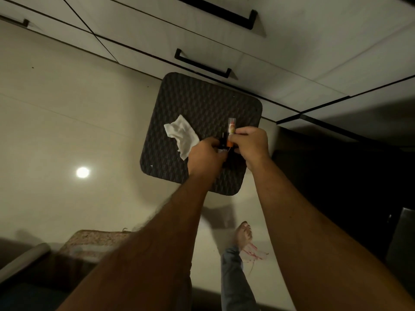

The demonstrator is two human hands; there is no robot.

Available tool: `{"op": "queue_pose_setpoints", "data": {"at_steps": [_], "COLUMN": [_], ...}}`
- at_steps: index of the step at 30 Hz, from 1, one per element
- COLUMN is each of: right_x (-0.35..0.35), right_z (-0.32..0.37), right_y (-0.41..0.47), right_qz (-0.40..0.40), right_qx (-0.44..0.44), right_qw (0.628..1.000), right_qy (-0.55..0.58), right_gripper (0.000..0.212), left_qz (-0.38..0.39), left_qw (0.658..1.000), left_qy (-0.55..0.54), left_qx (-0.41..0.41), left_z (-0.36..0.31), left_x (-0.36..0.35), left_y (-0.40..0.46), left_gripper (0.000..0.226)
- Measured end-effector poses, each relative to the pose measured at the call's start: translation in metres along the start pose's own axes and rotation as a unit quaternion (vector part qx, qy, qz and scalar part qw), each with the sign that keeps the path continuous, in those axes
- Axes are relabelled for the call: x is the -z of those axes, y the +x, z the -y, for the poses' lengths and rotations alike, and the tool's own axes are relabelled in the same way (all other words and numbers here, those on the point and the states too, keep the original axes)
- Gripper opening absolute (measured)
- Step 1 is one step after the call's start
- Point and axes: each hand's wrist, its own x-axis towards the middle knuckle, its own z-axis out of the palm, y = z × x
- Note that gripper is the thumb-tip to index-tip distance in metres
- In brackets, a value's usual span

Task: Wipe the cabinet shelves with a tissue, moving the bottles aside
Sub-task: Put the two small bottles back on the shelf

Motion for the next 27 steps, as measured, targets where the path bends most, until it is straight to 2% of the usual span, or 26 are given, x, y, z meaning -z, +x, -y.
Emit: {"op": "queue_pose_setpoints", "data": {"at_steps": [5,10,13,18,22,27], "right_x": [0.030,0.084,0.131,0.217,0.283,0.347], "right_z": [0.016,0.038,0.051,0.063,0.062,0.052], "right_y": [-0.037,-0.093,-0.144,-0.235,-0.296,-0.361], "right_qz": [0.050,0.091,0.103,0.095,0.089,0.038], "right_qx": [-0.023,0.018,0.067,0.146,0.197,0.252], "right_qw": [0.989,0.976,0.972,0.963,0.947,0.927], "right_qy": [0.138,0.199,0.202,0.206,0.237,0.275], "right_gripper": [0.016,0.025,0.018,0.014,0.017,0.017], "left_qz": [-0.006,-0.032,-0.052,-0.079,-0.083,-0.043], "left_qw": [0.999,0.996,0.991,0.976,0.958,0.943], "left_qy": [-0.027,-0.065,-0.089,-0.140,-0.174,-0.180], "left_qx": [-0.027,-0.059,-0.083,-0.149,-0.212,-0.276], "left_z": [-0.022,-0.059,-0.090,-0.148,-0.189,-0.226], "left_x": [0.016,0.038,0.054,0.071,0.069,0.056], "left_y": [-0.031,-0.093,-0.149,-0.249,-0.320,-0.384], "left_gripper": [0.029,0.027,0.035,0.043,0.031,0.026]}}
